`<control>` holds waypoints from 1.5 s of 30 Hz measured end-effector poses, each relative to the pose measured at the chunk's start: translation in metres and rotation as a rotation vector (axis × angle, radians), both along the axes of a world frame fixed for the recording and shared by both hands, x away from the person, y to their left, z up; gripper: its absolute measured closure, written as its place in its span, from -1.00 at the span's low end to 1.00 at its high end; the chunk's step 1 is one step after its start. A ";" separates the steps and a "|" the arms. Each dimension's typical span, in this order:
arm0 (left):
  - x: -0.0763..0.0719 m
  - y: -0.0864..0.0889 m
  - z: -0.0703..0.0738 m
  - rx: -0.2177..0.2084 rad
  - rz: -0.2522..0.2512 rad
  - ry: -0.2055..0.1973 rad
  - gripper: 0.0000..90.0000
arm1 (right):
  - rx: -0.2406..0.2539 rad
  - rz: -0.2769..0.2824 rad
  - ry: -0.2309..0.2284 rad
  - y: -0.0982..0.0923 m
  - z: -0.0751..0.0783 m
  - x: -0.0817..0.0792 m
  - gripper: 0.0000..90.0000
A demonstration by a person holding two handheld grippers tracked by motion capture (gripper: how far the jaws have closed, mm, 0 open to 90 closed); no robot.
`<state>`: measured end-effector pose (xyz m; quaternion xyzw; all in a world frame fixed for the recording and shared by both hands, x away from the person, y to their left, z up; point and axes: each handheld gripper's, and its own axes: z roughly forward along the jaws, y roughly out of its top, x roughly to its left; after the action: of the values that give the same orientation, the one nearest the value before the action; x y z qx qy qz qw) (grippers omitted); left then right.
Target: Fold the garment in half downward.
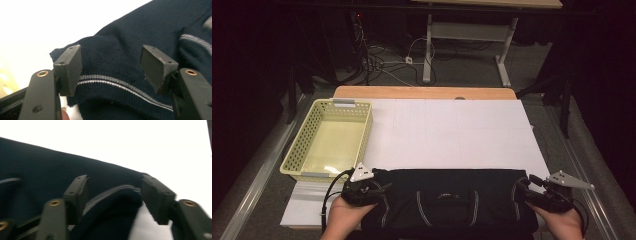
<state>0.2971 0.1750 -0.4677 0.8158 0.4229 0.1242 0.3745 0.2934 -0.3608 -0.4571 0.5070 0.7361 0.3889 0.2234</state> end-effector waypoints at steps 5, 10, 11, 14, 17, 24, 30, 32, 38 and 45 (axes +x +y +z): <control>0.000 0.001 -0.005 0.008 0.012 -0.002 -0.26 | -0.033 -0.034 0.065 0.000 -0.010 0.022 -0.46; -0.006 0.006 -0.005 -0.006 0.013 -0.009 -0.26 | -0.081 -0.025 0.107 0.011 -0.014 0.030 -0.38; -0.007 0.007 -0.005 -0.006 0.012 -0.011 -0.26 | -0.092 -0.023 0.104 0.013 -0.014 0.029 -0.30; -0.012 0.009 -0.004 -0.009 0.011 -0.014 -0.26 | -0.080 -0.008 0.093 0.013 -0.015 0.026 -0.04; -0.014 0.011 -0.005 -0.001 0.013 -0.017 -0.26 | -0.046 0.014 0.095 0.012 -0.014 0.022 0.39; -0.013 0.014 -0.005 -0.010 0.029 -0.014 -0.26 | -0.064 0.055 0.057 0.014 -0.013 0.015 0.75; 0.000 0.001 -0.004 0.047 0.044 -0.013 -0.30 | -0.029 0.034 0.030 -0.005 -0.005 0.013 0.75; 0.001 -0.003 -0.005 0.060 0.050 -0.018 -0.34 | -0.048 0.046 0.025 -0.005 -0.006 0.012 0.75; -0.002 0.003 -0.011 0.058 0.101 0.022 -0.38 | -0.046 0.056 0.020 -0.009 -0.006 0.008 0.74; -0.004 0.009 -0.015 -0.017 0.123 0.068 -0.22 | -0.044 0.057 0.031 -0.007 -0.010 0.006 0.74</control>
<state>0.2929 0.1844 -0.4824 0.7886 0.4858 0.1157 0.3587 0.2995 -0.3681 -0.4676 0.4867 0.7620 0.3708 0.2119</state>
